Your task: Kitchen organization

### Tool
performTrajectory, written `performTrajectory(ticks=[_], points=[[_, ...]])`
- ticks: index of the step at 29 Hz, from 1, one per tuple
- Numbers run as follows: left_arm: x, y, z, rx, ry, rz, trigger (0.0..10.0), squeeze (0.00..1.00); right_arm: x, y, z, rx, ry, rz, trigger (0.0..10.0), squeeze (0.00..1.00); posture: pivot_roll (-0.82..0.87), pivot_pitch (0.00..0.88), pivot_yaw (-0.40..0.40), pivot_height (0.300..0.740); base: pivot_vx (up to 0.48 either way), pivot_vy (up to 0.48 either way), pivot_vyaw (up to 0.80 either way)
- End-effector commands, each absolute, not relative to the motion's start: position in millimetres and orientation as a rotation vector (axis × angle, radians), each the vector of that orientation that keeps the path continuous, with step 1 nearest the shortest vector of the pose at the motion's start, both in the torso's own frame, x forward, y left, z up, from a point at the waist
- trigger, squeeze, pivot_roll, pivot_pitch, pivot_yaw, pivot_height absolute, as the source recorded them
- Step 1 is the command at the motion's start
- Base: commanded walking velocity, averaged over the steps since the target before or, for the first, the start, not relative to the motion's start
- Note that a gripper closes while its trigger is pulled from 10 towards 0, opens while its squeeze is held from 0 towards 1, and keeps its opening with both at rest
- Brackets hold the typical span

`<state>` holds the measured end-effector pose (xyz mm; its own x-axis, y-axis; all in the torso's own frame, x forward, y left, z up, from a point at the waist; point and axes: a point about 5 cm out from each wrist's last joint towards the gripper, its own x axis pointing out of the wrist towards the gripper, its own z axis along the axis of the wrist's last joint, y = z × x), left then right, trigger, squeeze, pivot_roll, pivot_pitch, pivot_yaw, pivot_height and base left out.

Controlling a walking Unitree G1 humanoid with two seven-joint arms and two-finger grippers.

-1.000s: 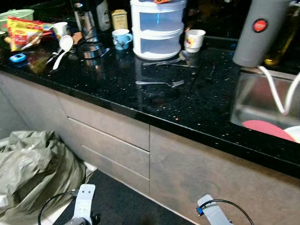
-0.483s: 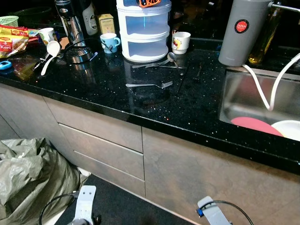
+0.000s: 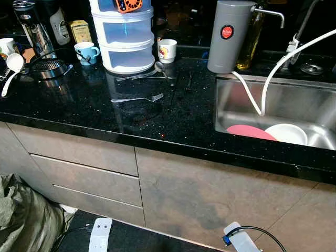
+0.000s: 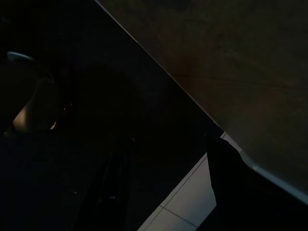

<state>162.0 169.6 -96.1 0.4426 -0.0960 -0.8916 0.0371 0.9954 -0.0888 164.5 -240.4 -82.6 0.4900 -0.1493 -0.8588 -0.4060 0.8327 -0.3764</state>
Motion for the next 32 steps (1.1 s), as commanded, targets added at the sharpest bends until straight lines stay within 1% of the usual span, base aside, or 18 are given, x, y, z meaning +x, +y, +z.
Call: performTrajectory(ticks=[1, 11, 20, 32], points=[[161.3, 164.8, -96.8, -0.055, 1.117, -0.09, 10.0, 0.0, 164.5, -239.1, -82.9, -0.59, 1.061, 0.176, 10.0, 0.0, -0.1, 0.0, 0.017, 0.74, 0.0, 0.0, 0.0], [172.2, 157.6, -92.8, -0.058, 1.097, -0.099, 10.0, 0.0, 164.0, -238.7, -83.2, -0.591, 1.063, 0.187, 10.0, 0.0, -0.11, 0.0, 0.018, 0.74, 0.0, 0.0, 0.0], [168.4, 162.0, -94.1, -0.049, 1.107, -0.101, 10.0, 0.0, 163.7, -237.3, -83.6, -0.588, 1.06, 0.186, 10.0, 0.0, -0.13, 0.0, 0.04, 0.74, 0.0, 0.0, 0.0], [168.9, 159.3, -94.1, -0.049, 1.107, -0.106, 10.0, 0.0, 164.6, -240.9, -82.2, -0.589, 1.05, 0.16, 10.0, 0.0, -0.13, 0.0, 0.035, 0.74, 0.0, 0.0, 0.0]])
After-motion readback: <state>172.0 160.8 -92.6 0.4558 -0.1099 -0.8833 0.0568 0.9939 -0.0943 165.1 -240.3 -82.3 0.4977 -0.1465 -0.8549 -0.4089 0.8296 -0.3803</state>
